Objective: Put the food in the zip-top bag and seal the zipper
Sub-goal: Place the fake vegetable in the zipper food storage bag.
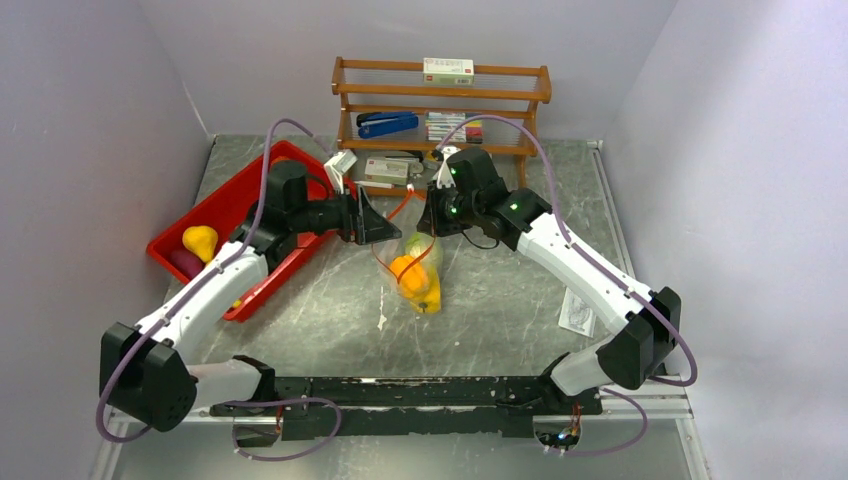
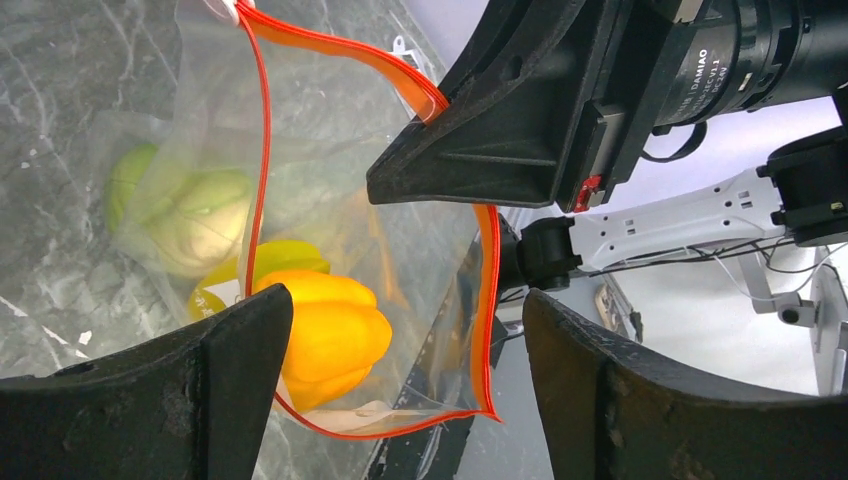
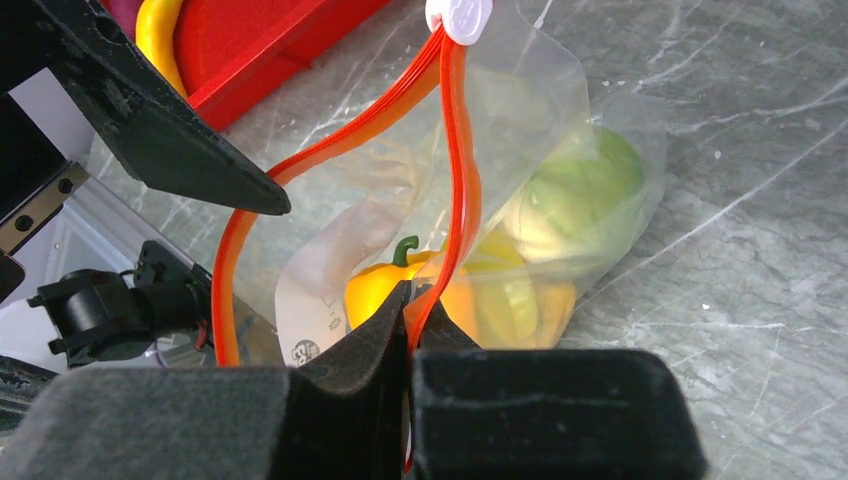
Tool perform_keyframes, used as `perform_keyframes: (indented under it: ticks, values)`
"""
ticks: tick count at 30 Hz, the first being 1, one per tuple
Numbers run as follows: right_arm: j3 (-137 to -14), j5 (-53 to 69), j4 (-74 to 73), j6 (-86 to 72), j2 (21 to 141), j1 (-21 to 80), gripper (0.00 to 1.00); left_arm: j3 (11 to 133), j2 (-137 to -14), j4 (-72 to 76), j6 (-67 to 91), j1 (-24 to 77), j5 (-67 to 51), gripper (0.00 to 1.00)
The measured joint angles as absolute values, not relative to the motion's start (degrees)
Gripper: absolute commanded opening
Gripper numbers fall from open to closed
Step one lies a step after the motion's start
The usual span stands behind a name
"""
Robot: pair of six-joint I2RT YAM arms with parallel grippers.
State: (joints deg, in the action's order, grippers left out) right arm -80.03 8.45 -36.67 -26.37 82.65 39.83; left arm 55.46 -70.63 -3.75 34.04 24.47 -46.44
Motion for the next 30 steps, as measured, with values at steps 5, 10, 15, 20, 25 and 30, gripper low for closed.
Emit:
perform_keyframes:
  ticks: [5, 10, 15, 20, 25, 30]
  values:
    - [-80.03, 8.43, -36.67, -26.57, 82.65, 39.86, 0.00, 55.57, -70.04, -4.75, 32.73, 24.49, -45.06, 0.80]
    - [-80.03, 8.36, -36.67, -26.59, 82.65, 39.86, 0.00, 57.80, -69.14, -8.16, 29.15, 24.60, -40.45, 0.83]
    - [-80.03, 8.38, -36.67, -26.63, 82.65, 39.88, 0.00, 60.77, -65.41, -10.79, 22.79, 24.60, -31.09, 0.87]
    - [-80.03, 8.40, -36.67, -26.68, 82.54, 39.88, 0.00, 64.14, -63.11, -12.78, 18.94, 24.60, -19.86, 0.99]
    - [-80.03, 8.51, -36.69, -26.65, 82.35, 39.94, 0.00, 66.22, -65.06, -14.06, 18.96, 23.09, -10.61, 0.99]
    - [-80.03, 8.69, -36.69, -26.63, 81.82, 39.99, 0.00, 66.65, -69.87, -14.04, 23.46, 13.82, -11.22, 0.87]
